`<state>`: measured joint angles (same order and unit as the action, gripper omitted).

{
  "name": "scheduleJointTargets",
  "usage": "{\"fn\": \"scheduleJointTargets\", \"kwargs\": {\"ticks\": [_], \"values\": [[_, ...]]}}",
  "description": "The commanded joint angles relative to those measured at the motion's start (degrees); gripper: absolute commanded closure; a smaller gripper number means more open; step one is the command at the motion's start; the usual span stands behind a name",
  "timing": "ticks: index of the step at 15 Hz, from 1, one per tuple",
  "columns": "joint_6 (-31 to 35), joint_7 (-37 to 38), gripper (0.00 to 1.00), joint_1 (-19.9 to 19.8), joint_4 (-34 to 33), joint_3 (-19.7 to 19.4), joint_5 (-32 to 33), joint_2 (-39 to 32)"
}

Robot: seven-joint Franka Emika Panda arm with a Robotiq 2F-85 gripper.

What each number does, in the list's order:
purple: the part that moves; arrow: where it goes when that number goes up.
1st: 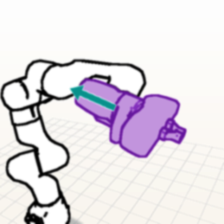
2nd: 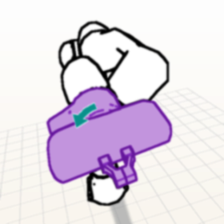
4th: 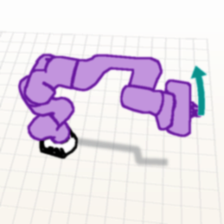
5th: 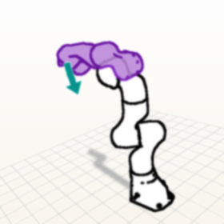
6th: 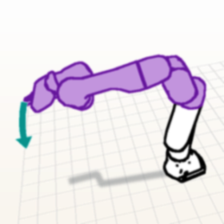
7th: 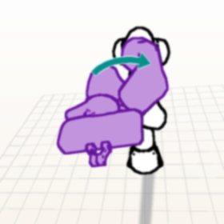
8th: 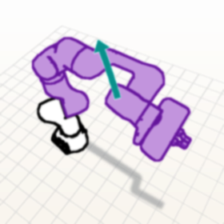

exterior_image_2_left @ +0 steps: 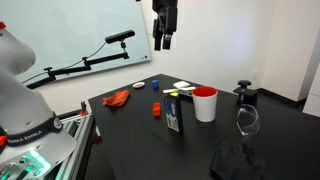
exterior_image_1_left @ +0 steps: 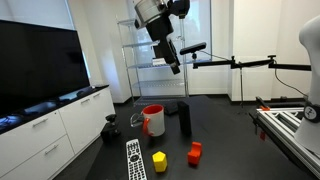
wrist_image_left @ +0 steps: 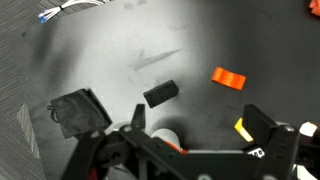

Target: Put the black box inside the mug then take it out.

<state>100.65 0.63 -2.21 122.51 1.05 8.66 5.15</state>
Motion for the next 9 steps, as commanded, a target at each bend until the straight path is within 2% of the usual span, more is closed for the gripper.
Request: {"fn": "scheduleJointTargets", "kwargs": {"ticks": [1, 4, 9], "values": [[2.58, -6.97, 0.00, 1.43, 3.65, -0.07, 5.21, 1.43], [6.63, -12.32, 0.00, 1.98, 6.46, -0.33, 8.30, 1.37], [13.92, -26.36, 0.00, 0.58, 9.01, -3.10, 11.96, 0.75]]}}
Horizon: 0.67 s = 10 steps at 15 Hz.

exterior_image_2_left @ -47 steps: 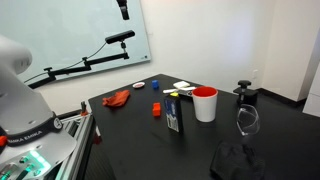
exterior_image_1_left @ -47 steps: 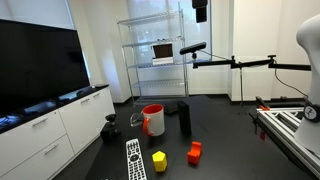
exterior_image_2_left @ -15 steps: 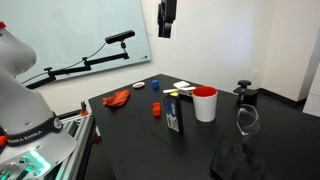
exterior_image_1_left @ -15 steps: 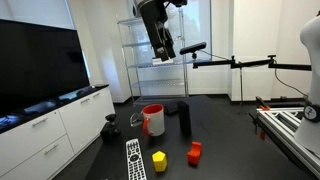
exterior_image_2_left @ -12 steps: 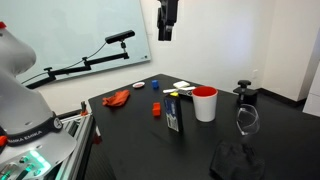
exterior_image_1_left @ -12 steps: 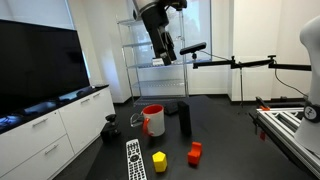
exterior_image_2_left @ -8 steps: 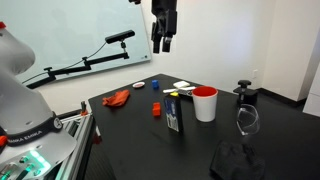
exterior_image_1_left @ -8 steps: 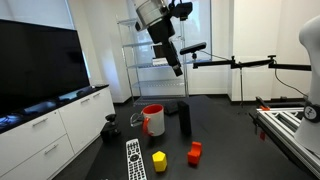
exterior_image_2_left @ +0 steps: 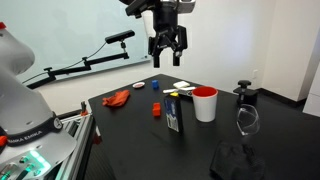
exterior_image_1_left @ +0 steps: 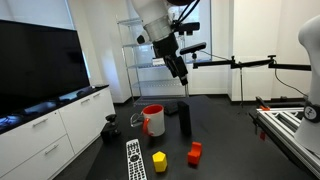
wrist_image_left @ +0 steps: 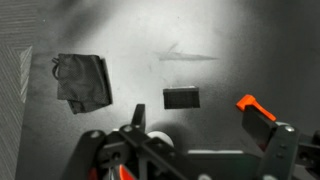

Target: Put the black box inside the mug then take it out.

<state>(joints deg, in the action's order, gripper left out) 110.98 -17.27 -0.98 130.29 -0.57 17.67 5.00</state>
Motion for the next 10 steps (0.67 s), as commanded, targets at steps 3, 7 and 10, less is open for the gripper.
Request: {"fn": "scheduleJointTargets", "kwargs": {"ticks": [3, 7, 10], "values": [[10.07, -16.25, 0.00, -1.94, 2.15, -3.52, 5.75, -1.28], [18.88, -25.48, 0.00, -1.81, 3.76, -3.43, 1.47, -2.35], [23.58, -30.29, 0.00, -1.04, 4.95, -2.30, -6.05, -2.79]]}}
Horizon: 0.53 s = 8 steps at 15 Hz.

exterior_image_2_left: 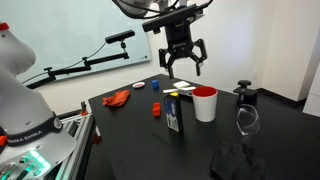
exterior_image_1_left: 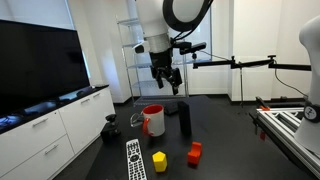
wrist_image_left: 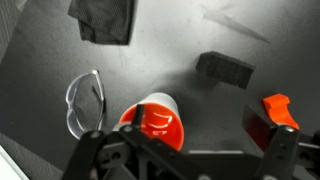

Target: Put the black box inside the mug then take it out.

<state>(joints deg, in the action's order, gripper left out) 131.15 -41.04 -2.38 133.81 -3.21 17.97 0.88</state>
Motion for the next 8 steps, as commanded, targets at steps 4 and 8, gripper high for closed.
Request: {"fn": "scheduleJointTargets", "kwargs": {"ticks": [4, 8], "values": [[-0.46, -7.49, 0.00, 1.01, 2.01, 1.10, -20.59, 2.32], [-0.75, -5.60, 0.00, 1.00, 1.60, 1.19, -19.51, 0.72]]}}
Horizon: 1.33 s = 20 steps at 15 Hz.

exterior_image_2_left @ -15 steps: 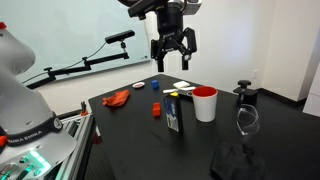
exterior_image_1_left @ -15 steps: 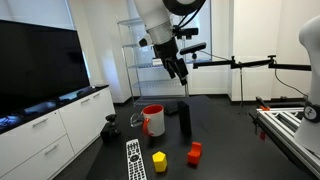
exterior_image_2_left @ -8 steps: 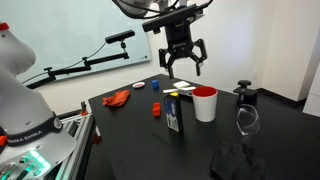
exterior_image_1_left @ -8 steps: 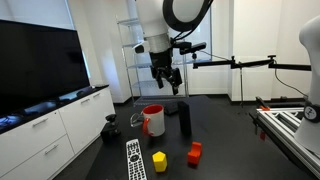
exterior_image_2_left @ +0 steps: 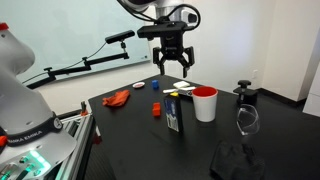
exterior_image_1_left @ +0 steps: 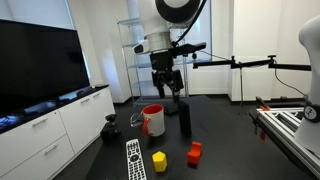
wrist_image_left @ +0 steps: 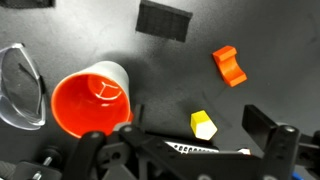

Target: Put the black box inside the mug then take it out.

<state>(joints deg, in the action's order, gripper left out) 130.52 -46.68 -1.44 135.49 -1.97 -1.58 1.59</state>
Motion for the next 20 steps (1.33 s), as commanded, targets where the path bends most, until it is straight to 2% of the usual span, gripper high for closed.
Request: {"fn": "scheduleJointTargets", "kwargs": {"ticks": [1, 7, 12, 14, 20], "values": [[0.48, 1.63, 0.00, -0.08, 0.10, -0.07, 2.19, 0.00], [0.75, 11.04, 0.00, -0.49, 1.03, -0.30, 10.78, 0.33], [-1.98, 18.39, 0.00, -0.01, -0.42, 0.29, 7.58, -1.48], [-0.93, 16.49, 0.00, -0.09, 0.37, 0.29, 8.52, -1.87], [0.24, 17.52, 0.00, -0.72, 0.56, -0.04, 9.36, -3.40]]}}
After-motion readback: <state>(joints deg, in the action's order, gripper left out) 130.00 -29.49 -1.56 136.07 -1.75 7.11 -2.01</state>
